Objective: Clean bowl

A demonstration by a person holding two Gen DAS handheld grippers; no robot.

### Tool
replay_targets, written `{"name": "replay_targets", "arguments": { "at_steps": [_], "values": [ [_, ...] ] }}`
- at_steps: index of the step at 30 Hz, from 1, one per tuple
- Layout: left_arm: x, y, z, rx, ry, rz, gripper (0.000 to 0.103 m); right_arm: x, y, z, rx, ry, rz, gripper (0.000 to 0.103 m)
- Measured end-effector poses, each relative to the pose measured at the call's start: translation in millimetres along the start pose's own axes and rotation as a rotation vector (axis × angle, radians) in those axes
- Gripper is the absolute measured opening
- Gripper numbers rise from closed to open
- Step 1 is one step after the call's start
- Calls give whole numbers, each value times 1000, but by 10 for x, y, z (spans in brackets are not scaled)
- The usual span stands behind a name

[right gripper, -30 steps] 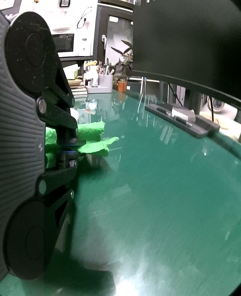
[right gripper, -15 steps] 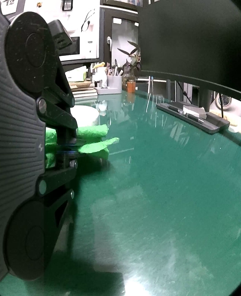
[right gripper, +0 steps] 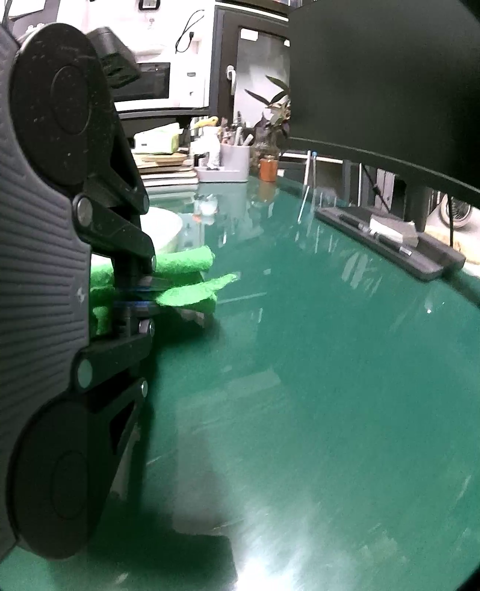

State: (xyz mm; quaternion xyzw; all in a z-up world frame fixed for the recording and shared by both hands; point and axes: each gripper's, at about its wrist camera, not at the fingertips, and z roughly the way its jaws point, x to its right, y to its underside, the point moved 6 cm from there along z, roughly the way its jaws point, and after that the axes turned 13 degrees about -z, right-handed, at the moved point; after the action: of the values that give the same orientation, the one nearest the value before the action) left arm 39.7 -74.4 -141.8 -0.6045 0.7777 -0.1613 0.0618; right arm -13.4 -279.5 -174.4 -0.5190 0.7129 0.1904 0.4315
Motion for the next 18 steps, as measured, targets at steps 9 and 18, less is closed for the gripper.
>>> {"name": "replay_targets", "arguments": {
  "at_steps": [9, 18],
  "values": [
    [-6, -33, 5, -19, 7, -11, 29, -137, -236, 265, 3, 4, -53, 6],
    [6, -52, 23, -31, 34, -7, 31, -90, -109, 57, -7, 5, -50, 6]
  ]
}}
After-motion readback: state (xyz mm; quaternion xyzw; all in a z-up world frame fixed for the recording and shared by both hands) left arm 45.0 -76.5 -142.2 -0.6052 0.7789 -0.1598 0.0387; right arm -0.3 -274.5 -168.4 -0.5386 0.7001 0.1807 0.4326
